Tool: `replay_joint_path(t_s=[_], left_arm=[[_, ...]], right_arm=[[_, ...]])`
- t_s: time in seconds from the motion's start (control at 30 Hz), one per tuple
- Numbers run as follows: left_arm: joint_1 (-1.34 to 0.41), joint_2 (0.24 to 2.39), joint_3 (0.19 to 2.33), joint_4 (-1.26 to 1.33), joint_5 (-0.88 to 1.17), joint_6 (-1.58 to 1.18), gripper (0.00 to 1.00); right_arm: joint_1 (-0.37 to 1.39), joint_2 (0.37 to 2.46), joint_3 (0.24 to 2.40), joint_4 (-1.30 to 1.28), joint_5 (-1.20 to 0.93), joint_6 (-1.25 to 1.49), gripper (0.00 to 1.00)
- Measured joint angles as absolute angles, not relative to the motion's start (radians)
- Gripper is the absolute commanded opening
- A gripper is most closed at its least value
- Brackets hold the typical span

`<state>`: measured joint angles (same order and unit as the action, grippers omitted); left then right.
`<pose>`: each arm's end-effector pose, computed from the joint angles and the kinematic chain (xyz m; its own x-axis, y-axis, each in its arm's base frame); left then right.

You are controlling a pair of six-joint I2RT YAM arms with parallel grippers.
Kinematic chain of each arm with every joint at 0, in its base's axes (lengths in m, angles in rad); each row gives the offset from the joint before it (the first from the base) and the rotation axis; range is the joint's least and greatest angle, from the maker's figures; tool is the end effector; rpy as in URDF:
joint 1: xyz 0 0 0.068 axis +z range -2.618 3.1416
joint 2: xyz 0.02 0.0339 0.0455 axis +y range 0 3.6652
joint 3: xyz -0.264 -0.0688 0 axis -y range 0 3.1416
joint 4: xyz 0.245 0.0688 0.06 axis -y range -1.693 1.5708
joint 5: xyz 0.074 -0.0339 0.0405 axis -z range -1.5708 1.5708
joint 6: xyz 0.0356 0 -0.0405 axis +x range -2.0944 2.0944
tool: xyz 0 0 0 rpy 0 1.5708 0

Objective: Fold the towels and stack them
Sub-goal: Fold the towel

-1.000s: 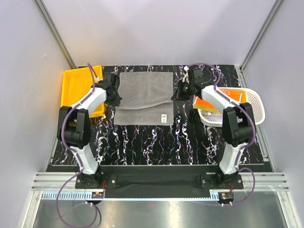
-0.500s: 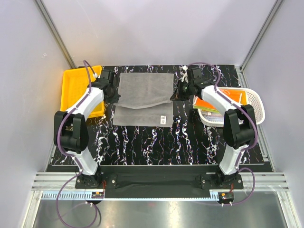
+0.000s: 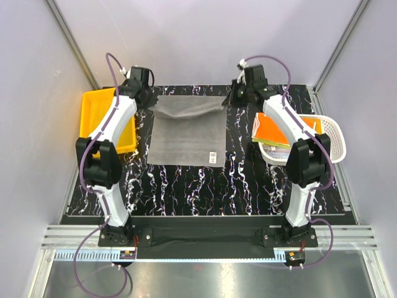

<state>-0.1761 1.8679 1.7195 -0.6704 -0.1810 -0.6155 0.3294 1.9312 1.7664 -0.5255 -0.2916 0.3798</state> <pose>0.4175 -0.0678 0.3094 -0.6167 -0.4671 -0.6336 -0.3733 0.8822 -0.2871 0.4206 0.1546 0.3107 -0.7522 0.1181 -0.6482 -0.2592 0.8515 0.4559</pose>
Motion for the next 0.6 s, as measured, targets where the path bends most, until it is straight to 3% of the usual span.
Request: replay_joint_path(t_s=[0.3,0.6], left_arm=[[-0.176,2.023,2.117,-0.717,-0.197,-0.572,0.00],[-0.176,1.963,2.077,-0.717,-0.204,-0.554,0.00]], right_arm=[[0.305,2.017,2.078,-0.605,-0.251,0.343,0.00],[0.304,1.962,1.951,-0.604,-0.260,0.347,0.00]])
